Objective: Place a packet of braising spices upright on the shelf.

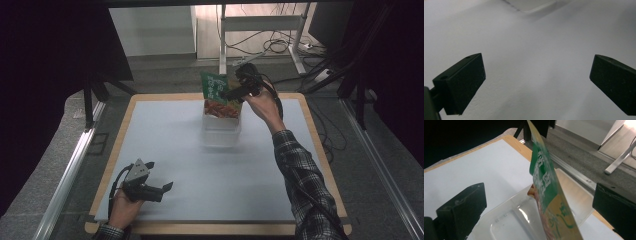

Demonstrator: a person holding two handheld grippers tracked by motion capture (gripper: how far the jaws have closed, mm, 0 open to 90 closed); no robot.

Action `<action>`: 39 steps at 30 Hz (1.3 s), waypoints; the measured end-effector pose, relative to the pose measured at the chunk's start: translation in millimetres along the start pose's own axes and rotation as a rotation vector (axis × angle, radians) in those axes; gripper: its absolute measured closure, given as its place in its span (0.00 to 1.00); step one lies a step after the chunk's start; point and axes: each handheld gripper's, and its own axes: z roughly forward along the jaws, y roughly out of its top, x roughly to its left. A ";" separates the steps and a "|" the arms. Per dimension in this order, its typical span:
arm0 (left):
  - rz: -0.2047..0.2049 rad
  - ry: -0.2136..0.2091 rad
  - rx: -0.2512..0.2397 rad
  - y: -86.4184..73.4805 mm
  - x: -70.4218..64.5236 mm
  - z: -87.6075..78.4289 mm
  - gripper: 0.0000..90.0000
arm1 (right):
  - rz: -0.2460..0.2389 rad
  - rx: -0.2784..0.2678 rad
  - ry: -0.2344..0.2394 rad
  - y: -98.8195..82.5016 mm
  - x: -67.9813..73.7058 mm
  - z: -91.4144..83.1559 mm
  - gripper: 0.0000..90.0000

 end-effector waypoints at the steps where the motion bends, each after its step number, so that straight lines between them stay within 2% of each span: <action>1: 0.001 0.000 0.000 0.0 0.0 0.0 0.00 | 0.002 -0.002 -0.001 -1.9 0.5 -1.6 0.00; 14: 0.004 0.001 0.002 0.0 -0.6 0.4 0.00 | 0.007 -0.038 -0.011 -16.9 7.3 -17.3 0.00; 18: 0.003 0.000 0.004 -0.1 -0.8 0.6 0.00 | 0.002 -0.060 -0.030 -25.8 10.1 -20.6 0.00; 27: 0.002 0.000 0.004 -0.3 -1.0 1.1 0.00 | -0.003 -0.066 -0.015 -44.2 20.6 -23.4 0.00; 39: 0.002 -0.001 0.006 -0.2 -1.3 1.2 0.00 | 0.019 -0.072 0.014 -66.7 26.3 -30.2 0.00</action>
